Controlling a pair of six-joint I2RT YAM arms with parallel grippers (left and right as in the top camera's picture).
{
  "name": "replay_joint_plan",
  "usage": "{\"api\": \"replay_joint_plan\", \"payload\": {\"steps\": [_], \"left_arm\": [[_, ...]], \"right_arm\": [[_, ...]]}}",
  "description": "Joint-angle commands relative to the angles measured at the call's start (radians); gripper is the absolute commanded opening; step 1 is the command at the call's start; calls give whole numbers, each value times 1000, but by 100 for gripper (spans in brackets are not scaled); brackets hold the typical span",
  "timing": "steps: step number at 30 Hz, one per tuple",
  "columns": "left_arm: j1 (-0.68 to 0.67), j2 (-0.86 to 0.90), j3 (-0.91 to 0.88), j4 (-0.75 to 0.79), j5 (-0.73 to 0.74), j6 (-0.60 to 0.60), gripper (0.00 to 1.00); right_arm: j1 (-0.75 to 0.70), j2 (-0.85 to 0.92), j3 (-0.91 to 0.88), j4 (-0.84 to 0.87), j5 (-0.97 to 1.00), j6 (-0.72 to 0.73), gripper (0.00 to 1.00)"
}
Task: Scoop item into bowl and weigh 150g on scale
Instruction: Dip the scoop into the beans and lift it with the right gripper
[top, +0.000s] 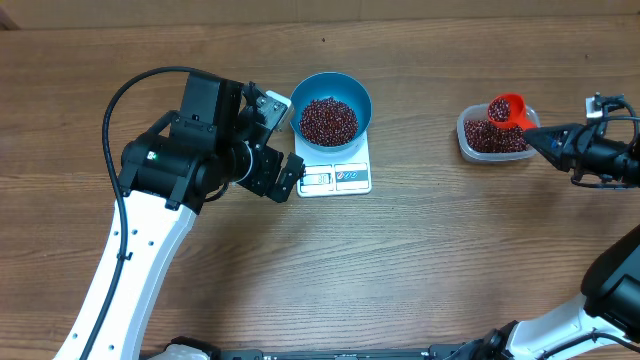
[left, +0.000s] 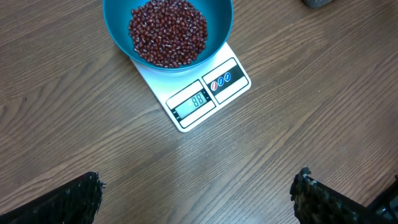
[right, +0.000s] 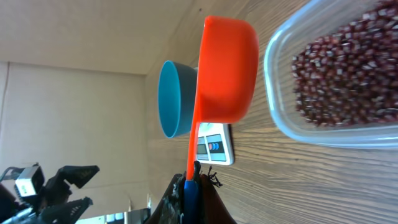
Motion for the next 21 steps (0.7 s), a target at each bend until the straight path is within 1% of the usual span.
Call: {"api": "replay_joint_plan", "payload": {"steps": [1, 7, 14, 21], "left_arm": [[-3, -5, 19, 0, 8, 19, 100], [-3, -5, 19, 0, 8, 19, 100], [-3, -5, 19, 0, 8, 19, 100], [-3, -5, 19, 0, 8, 19, 100]], "right_arm": [[49, 3, -8, 0, -55, -18, 4], [191, 3, -7, 17, -55, -3, 4], [339, 3, -5, 152, -55, 198, 4], [469, 3, 0, 301, -54, 362, 4]]}}
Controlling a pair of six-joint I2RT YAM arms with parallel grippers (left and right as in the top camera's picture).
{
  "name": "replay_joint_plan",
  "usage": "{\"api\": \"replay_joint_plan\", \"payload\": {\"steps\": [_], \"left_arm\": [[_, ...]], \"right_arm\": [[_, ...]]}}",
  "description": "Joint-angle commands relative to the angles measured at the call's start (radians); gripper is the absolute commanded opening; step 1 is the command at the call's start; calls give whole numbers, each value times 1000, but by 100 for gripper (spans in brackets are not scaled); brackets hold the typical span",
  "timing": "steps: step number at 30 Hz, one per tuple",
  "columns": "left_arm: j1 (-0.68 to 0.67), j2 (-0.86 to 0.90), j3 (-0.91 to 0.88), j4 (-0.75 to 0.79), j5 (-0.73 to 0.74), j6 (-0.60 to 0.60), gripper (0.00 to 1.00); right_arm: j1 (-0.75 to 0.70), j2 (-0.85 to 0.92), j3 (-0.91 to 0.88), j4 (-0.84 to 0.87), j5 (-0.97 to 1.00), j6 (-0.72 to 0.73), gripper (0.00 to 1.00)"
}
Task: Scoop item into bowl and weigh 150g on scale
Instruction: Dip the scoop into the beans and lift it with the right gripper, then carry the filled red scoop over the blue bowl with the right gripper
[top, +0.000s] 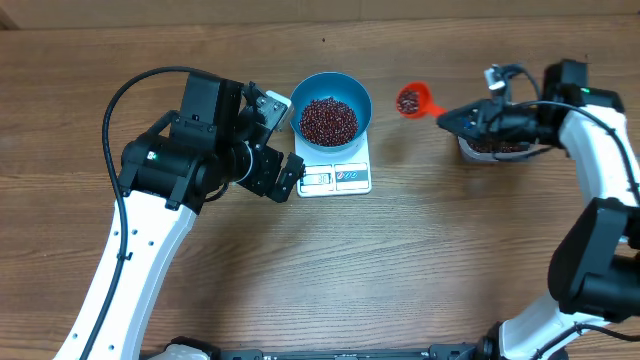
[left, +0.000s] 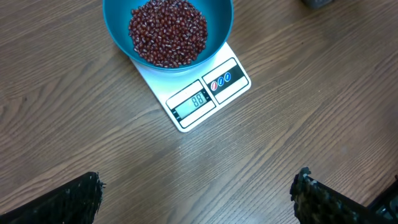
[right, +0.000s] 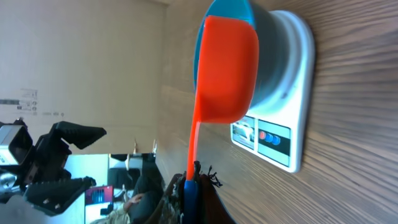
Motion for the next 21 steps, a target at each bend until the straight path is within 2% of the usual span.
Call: {"api": "replay_joint_plan", "payload": {"steps": [1, 5, 10, 21], "left_arm": [[-3, -5, 19, 0, 8, 19, 100], [-3, -5, 19, 0, 8, 19, 100], [-3, -5, 19, 0, 8, 19, 100], [-3, -5, 19, 0, 8, 19, 100]], "right_arm": [[71, 3, 0, 66, -23, 143, 4], [141, 3, 0, 183, -3, 272, 4], [225, 3, 1, 287, 138, 398, 4], [389, 1, 110, 256, 438, 397, 4]]}}
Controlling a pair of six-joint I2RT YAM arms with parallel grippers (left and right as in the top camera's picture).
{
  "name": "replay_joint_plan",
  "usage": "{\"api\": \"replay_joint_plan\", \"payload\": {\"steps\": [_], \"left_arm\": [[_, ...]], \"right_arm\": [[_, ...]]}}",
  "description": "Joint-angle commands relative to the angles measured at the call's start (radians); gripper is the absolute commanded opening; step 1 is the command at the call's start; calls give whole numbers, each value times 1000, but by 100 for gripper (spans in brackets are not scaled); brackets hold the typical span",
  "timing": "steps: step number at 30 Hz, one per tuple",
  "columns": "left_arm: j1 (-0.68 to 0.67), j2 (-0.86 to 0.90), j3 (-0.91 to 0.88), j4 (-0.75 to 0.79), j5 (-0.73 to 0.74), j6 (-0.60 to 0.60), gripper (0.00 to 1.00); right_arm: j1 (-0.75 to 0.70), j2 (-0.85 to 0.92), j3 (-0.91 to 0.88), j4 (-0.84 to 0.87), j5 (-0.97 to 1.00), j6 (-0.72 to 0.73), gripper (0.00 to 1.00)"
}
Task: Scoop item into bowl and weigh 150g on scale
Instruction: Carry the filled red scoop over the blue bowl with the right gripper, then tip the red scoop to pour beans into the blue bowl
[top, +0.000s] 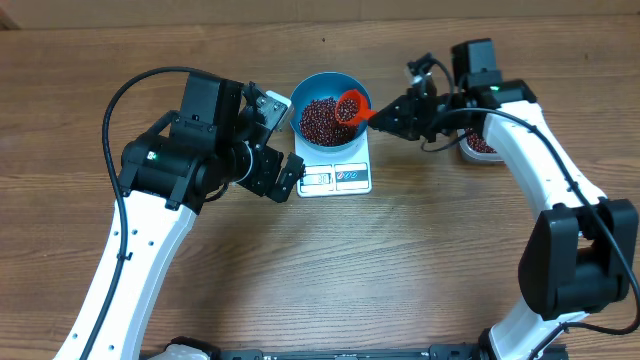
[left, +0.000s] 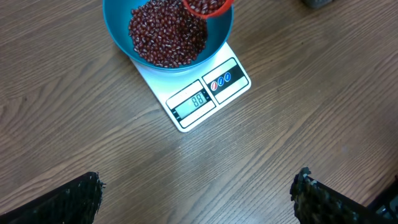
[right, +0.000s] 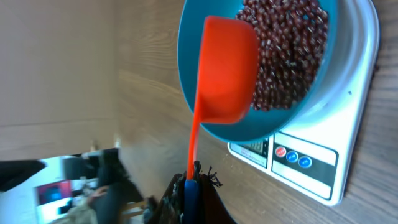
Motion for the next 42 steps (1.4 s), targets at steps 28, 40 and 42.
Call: {"api": "replay_joint_plan", "payload": {"steps": [28, 40, 42], "left_arm": [[-3, -5, 19, 0, 8, 19, 100], [-3, -5, 19, 0, 8, 19, 100], [-3, -5, 19, 0, 8, 19, 100]], "right_arm": [[425, -5, 449, -314, 1090, -154, 4], [479, -7, 449, -327, 1183, -197, 4], [479, -7, 449, -329, 1183, -197, 4]]}}
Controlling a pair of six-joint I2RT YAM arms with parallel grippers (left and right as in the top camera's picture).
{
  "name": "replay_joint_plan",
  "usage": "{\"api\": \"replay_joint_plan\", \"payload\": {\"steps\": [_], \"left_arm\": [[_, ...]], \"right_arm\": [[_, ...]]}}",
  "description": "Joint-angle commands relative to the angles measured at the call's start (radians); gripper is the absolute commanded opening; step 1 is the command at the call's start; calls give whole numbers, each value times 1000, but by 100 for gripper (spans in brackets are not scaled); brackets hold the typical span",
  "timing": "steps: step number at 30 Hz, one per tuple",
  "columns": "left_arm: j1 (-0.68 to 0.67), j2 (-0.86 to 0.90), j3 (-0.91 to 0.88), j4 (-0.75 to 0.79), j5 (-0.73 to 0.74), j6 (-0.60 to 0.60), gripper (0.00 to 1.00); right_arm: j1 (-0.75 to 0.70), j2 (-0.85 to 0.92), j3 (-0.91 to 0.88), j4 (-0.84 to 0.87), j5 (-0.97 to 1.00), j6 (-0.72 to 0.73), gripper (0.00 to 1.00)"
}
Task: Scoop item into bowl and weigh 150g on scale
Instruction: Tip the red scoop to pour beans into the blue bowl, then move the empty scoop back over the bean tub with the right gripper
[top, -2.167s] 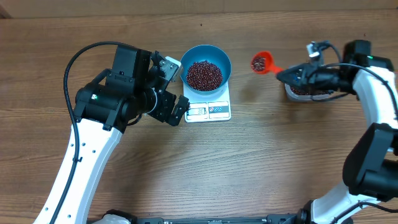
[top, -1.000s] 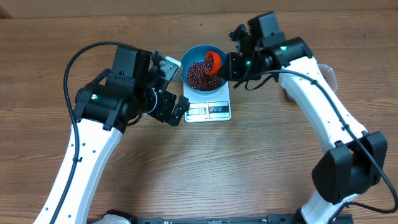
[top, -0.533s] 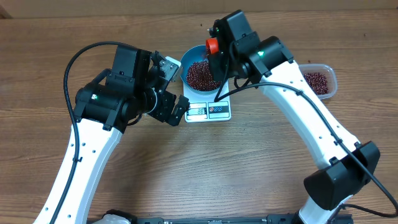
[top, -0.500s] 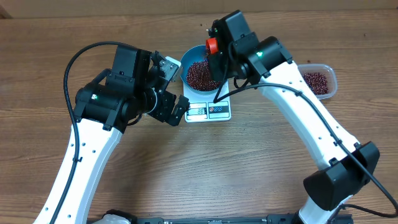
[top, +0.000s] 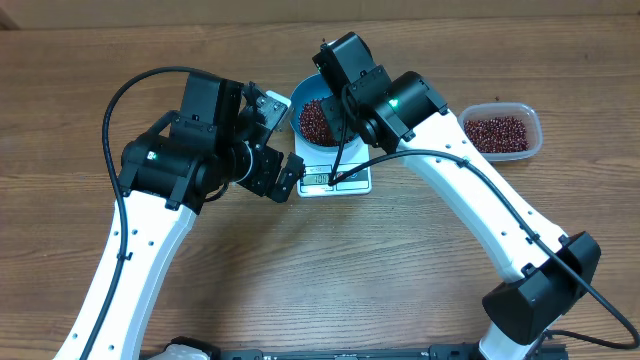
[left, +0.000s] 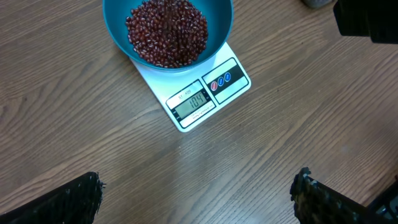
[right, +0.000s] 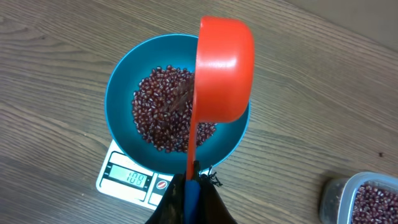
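Observation:
A blue bowl (left: 118, 37) of red beans stands on the white scale (left: 233, 78), whose display reads 104 in the left wrist view and 108 in the right wrist view. My right gripper (right: 191, 183) is shut on the handle of the orange scoop (right: 225, 68). The scoop is tipped over the bowl (right: 121, 112), and beans blur as they fall under it. In the overhead view the right wrist covers part of the bowl (top: 303, 100). My left gripper (left: 196, 205) is open and empty, above the table just in front of the scale.
A clear plastic container (top: 500, 132) of red beans sits on the table to the right of the scale; its corner (right: 360, 196) shows in the right wrist view. The left arm's body stands close to the left of the scale (top: 335, 178).
The scoop was upright and full over the bowl's right rim; now it is tipped over the bowl with beans falling. The display has risen from 88 to above 100. The right wrist now covers the bowl.
The full scoop was first at the bean container on the right, then between container and bowl, then over the bowl's rim with the scale at 88. Now it is tipped and the reading is higher. The left arm stayed still, open.

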Motion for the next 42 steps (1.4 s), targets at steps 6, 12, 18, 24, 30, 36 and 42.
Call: {"api": "replay_joint_plan", "payload": {"steps": [6, 12, 18, 24, 30, 36, 42], "left_arm": [[-3, -5, 19, 0, 8, 19, 100], [-3, -5, 19, 0, 8, 19, 100], [-3, -5, 19, 0, 8, 19, 100], [-3, -5, 19, 0, 8, 19, 100], [-3, -5, 19, 0, 8, 19, 99], [-3, -5, 19, 0, 8, 19, 100], [-3, -5, 19, 0, 8, 19, 100]], "right_arm": [[3, -7, 37, -6, 31, -5, 4], [3, -7, 37, -11, 30, 5, 4], [-48, -20, 37, -32, -60, 10, 4], [-214, -101, 37, -52, -267, 11, 4], [-419, -171, 37, -129, -311, 10, 4], [-609, -165, 34, -230, -311, 10, 4], [-739, -124, 17, -275, -307, -27, 4]]}}
